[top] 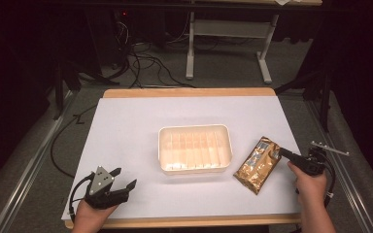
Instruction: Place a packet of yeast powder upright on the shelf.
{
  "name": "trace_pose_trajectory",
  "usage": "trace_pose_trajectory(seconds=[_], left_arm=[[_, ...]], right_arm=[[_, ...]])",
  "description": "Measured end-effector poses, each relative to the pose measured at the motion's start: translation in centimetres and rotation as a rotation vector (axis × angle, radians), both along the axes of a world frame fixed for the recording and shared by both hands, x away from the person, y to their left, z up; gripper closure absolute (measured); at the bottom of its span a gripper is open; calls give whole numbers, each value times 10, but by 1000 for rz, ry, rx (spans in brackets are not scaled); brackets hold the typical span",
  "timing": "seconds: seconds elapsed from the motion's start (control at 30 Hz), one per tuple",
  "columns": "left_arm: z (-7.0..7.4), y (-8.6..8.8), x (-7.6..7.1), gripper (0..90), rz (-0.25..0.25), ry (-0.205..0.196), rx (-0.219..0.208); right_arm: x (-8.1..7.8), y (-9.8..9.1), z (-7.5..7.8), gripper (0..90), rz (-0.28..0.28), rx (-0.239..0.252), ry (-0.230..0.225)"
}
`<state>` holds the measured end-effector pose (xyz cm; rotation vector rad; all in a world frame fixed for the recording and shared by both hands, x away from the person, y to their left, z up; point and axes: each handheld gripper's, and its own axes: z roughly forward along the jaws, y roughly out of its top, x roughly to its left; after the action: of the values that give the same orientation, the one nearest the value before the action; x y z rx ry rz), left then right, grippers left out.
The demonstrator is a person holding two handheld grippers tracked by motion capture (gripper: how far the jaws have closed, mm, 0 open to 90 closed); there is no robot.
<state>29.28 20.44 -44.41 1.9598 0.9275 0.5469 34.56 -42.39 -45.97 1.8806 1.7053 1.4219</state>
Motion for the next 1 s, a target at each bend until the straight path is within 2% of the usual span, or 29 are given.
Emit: trace_pose_trajectory(seconds=[0.07, 0.23, 0.3, 0.6, 0.77, 0.83, 0.9, 1.0], left_arm=[[0, 0, 0, 315, -2, -1, 0], [0, 0, 0, 315, -2, -2, 0], [0, 0, 0, 315, -3, -3, 0], [0, 0, 0, 316, -8, -4, 4], [0, -1, -1, 316, -12, -4, 5], [1, -1, -1, 316, -13, -5, 6], [1, 0, -1, 317, -14, -5, 5], [1, 0, -1, 317, -15, -5, 3]], right_arm=[[-3, 2, 5, 900, 11, -4, -25], [-5, 4, 9, 900, 19, -4, -50], [-7, 5, 13, 900, 30, -1, -77], [-13, 12, 26, 900, 55, -2, -139], [-21, 24, 42, 900, 81, -14, -204], [-22, 26, 44, 900, 85, -17, -210], [-26, 33, 52, 900, 104, -24, -243], [-28, 38, 57, 900, 119, -30, -264]])
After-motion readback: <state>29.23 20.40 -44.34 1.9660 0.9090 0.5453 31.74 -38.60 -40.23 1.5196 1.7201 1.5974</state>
